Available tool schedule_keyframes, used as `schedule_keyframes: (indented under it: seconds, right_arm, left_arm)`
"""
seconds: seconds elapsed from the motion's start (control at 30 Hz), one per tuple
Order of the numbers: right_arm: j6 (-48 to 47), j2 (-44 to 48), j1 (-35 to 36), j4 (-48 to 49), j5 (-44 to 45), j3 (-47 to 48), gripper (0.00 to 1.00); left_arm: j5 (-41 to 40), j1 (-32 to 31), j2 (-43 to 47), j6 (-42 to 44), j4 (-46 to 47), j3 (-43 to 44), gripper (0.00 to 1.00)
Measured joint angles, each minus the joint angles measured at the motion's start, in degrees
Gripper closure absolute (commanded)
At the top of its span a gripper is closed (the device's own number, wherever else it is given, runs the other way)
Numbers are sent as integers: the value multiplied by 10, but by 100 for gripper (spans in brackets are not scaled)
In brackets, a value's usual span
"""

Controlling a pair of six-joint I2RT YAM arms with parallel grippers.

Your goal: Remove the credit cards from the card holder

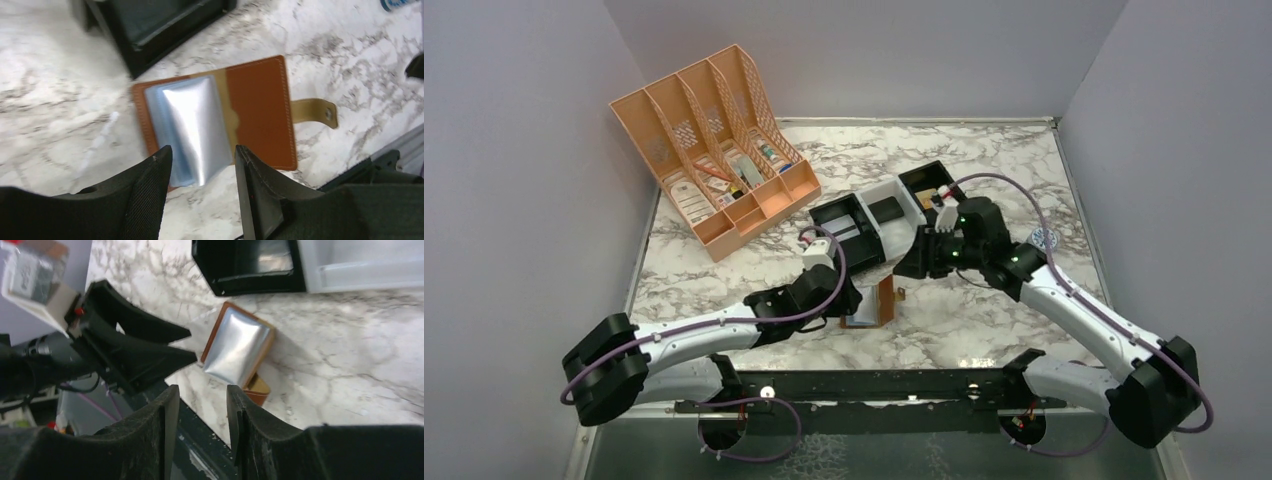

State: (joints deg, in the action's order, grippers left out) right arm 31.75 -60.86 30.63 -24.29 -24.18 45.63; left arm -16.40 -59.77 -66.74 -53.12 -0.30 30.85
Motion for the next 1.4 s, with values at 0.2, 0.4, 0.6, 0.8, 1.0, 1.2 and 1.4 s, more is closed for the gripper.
schedule_keyframes:
  seconds: [0.2,0.4,0.6,0.8,1.0,1.2,1.4]
  right_arm:
    - [6,-118,114,2,22,40,57]
    - [5,-221,202,-12,101,112,46]
    - [6,-339,235,-23,172,139,40]
    - [9,-368,240,-38,204,139,36]
    - [26,-381,242,-40,228,142,17]
    - [45,-397,261,-52,267,159,32]
    - [45,-367,263,2,270,110,38]
  left_arm:
    - [-3,70,64,-10,-37,-51,45]
    - [-1,134,169,-31,-90,-109,39]
    - [0,158,288,-53,-130,-145,38]
    - [9,158,345,-61,-148,-162,37]
    - [44,158,333,-62,-131,-173,37]
    - [63,158,276,-42,-108,-173,37]
    - [81,158,261,-28,-98,-173,36]
